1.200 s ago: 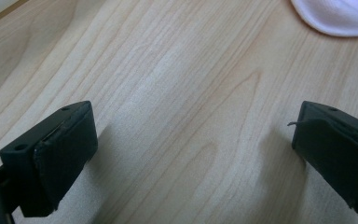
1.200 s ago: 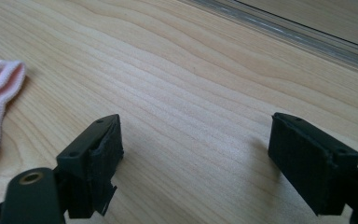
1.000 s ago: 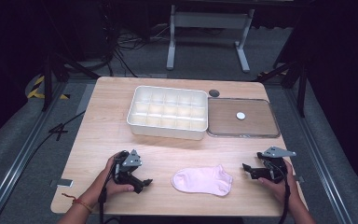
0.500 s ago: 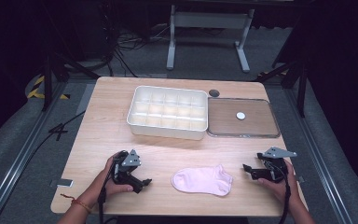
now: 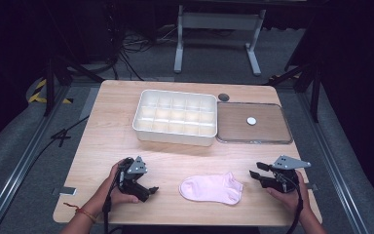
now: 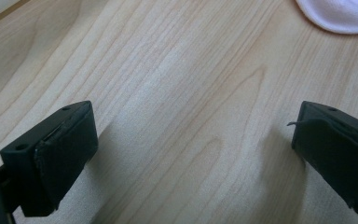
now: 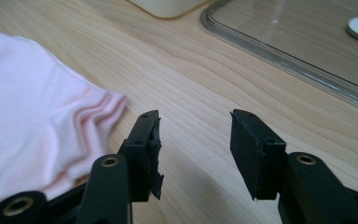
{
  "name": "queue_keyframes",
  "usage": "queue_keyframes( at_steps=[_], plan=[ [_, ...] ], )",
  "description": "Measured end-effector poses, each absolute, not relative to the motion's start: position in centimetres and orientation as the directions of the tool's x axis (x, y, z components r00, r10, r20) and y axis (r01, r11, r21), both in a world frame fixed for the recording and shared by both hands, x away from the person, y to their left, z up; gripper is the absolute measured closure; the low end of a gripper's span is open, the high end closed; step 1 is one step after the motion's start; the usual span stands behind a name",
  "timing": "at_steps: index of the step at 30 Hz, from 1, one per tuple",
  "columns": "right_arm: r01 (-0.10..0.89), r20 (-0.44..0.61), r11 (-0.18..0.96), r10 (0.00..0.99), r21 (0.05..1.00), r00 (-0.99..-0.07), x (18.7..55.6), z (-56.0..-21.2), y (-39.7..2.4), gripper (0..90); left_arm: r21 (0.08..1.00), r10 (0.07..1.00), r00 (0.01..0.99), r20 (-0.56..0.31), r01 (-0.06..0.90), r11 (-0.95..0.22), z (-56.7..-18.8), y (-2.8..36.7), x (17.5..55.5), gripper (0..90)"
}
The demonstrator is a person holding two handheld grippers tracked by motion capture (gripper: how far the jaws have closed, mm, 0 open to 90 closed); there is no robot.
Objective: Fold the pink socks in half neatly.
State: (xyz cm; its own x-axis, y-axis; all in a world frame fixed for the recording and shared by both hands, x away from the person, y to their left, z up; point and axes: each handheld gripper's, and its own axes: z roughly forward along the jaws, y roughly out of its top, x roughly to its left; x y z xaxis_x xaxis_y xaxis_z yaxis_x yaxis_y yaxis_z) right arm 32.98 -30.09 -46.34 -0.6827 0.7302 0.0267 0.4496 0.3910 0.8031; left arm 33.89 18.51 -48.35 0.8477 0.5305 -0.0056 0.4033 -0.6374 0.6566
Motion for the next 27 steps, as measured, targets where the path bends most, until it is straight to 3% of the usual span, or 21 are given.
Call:
queue_keyframes(
  at_steps=[6, 13, 22, 27],
  plan=[
    [0.395, 0.013, 0.42, 0.672, 0.817, -0.741, 32.1, -45.3, -27.9, 66.0, 0.66, 0.552, 0.834, -0.018, 0.425, -0.62, -48.2, 18.4, 33.8, 3.8],
    [0.318, -0.016, 0.506, 0.55, 0.802, -0.835, 30.7, -44.9, -23.4, 83.5, 0.682, 0.573, 0.818, -0.046, 0.445, -0.58, -47.8, 18.2, 34.0, 27.2],
    [0.276, -0.001, 0.551, 0.449, 0.788, -0.893, 30.0, -46.0, -18.8, 89.1, 0.733, 0.548, 0.829, -0.111, 0.44, -0.518, -47.1, 14.9, 33.7, 38.3],
    [0.264, -0.012, 0.582, 0.426, 0.769, -0.905, 29.9, -46.7, -17.3, 89.5, 0.746, 0.528, 0.844, -0.092, 0.41, -0.525, -46.8, 12.9, 33.3, 41.4]
  ],
)
